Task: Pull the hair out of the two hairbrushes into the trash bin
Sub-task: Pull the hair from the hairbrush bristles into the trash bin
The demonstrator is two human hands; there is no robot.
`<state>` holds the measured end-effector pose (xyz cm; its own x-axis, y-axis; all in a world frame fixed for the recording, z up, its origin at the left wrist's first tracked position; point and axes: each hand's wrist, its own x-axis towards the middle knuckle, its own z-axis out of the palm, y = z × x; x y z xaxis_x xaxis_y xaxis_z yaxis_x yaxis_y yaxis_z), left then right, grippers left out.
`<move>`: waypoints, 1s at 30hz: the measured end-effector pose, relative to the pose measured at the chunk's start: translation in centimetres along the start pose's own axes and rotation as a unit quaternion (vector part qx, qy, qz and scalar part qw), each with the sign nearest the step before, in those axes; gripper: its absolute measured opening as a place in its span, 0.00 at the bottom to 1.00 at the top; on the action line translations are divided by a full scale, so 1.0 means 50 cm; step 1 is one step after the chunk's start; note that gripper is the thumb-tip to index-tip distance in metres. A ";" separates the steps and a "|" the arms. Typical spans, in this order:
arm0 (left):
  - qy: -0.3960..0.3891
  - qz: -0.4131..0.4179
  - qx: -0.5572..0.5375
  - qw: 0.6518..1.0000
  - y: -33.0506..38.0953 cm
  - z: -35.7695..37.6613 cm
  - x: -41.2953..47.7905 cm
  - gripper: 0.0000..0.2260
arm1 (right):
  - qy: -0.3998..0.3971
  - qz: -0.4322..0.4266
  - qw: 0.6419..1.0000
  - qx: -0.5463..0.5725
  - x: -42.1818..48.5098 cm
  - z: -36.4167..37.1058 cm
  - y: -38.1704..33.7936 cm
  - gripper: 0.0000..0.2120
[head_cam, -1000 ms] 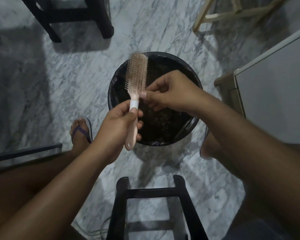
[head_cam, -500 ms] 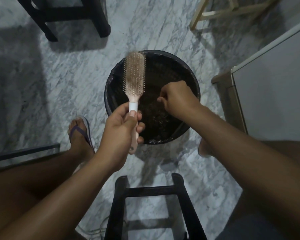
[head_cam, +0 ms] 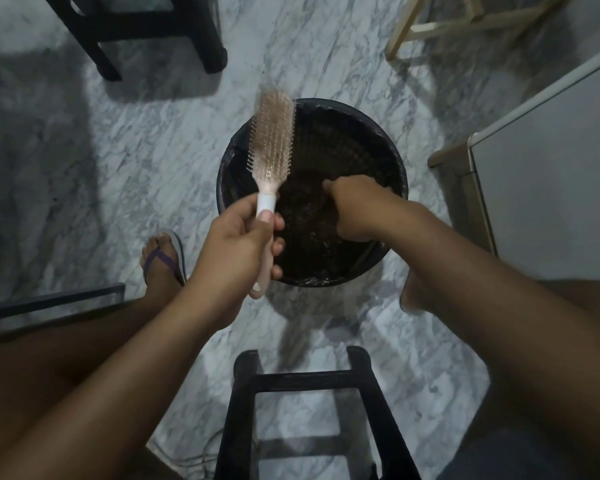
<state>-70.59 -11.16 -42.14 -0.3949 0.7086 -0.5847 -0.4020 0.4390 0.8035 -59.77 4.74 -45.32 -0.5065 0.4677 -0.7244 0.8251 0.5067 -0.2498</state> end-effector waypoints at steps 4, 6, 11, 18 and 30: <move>0.006 -0.013 0.017 1.000 -0.001 0.000 0.003 0.12 | -0.023 -0.021 0.999 0.011 -0.039 -0.054 -0.003 0.29; 0.009 -0.016 0.021 1.000 0.000 0.002 0.004 0.13 | 0.007 -0.046 0.999 0.017 -0.052 -0.070 -0.003 0.29; 0.001 -0.040 0.015 0.999 0.000 0.011 0.004 0.16 | 0.246 -0.137 0.947 0.154 -0.078 -0.088 -0.031 0.16; -0.040 0.014 0.067 0.997 -0.016 0.018 0.000 0.20 | 0.324 -0.177 0.916 0.159 -0.049 -0.045 -0.055 0.12; -0.049 -0.036 -0.010 0.998 -0.031 0.021 0.005 0.17 | 0.462 -0.271 0.810 0.240 -0.100 -0.151 -0.040 0.09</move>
<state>-69.21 -11.08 -43.40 -0.2822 0.7265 -0.6266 -0.4430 0.4807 0.7568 -60.81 6.86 -36.32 -0.6144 0.7261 0.3087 0.3097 0.5818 -0.7521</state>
